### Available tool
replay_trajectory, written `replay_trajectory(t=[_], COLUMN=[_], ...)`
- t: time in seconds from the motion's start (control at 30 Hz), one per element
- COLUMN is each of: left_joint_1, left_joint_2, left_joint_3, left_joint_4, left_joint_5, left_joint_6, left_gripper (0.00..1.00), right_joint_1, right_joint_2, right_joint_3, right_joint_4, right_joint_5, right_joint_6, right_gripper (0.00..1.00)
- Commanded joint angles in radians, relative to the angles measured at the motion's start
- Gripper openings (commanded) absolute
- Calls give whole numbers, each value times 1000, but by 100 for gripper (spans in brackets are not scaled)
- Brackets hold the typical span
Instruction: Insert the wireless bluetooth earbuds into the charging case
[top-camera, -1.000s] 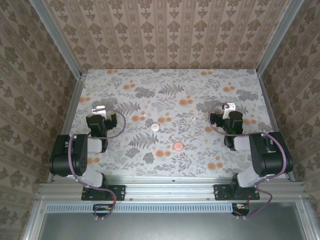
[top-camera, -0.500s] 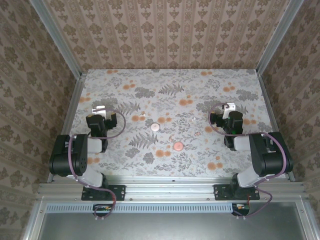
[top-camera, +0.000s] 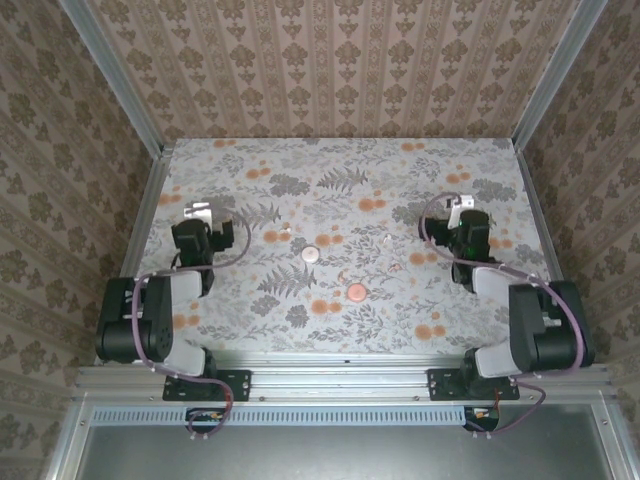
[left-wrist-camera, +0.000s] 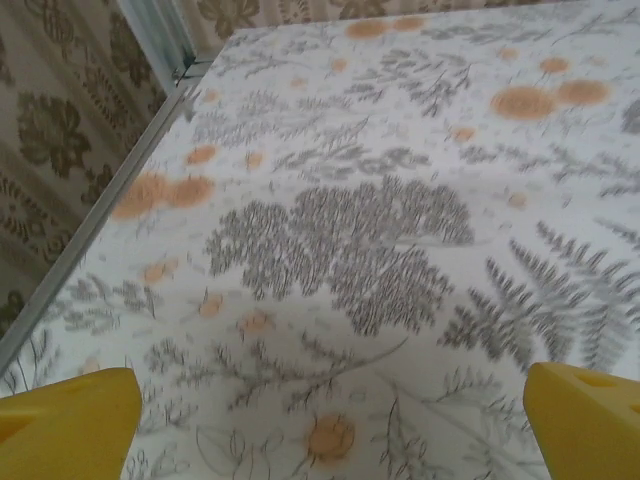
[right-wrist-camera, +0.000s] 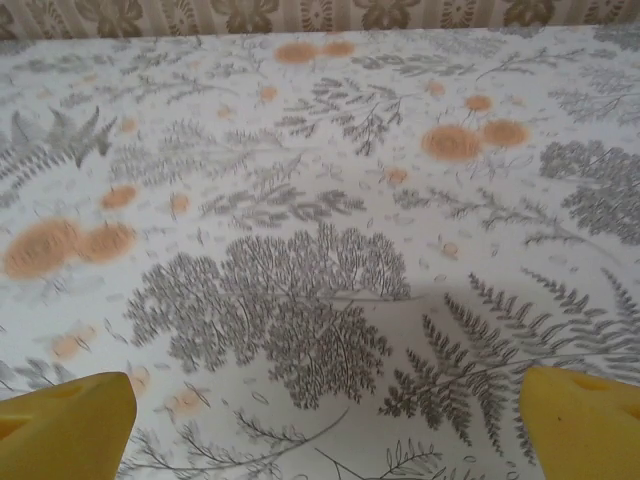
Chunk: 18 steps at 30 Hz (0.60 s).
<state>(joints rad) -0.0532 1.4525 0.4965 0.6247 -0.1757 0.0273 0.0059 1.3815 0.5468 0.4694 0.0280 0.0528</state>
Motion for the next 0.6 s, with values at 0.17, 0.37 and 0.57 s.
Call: replay_trajectory(t=[0.17, 0.37, 0.57], left_joint_1=[-112, -223, -243], left_joint_2=[-142, -168, -220], left_joint_3=[364, 465, 400], left_joint_4=[-698, -995, -1119], left_joint_5=[43, 161, 229], left_joint_6=[-77, -185, -365], left_gripper=[93, 91, 91], right_joint_1=[79, 246, 433], right_joint_2=[-200, -217, -113], right_joint_3=[336, 502, 591], right_joint_4=[-860, -1244, -1412], right_joint_5=[56, -26, -156], right_joint_6=[139, 236, 430], right_gripper=[100, 100, 99])
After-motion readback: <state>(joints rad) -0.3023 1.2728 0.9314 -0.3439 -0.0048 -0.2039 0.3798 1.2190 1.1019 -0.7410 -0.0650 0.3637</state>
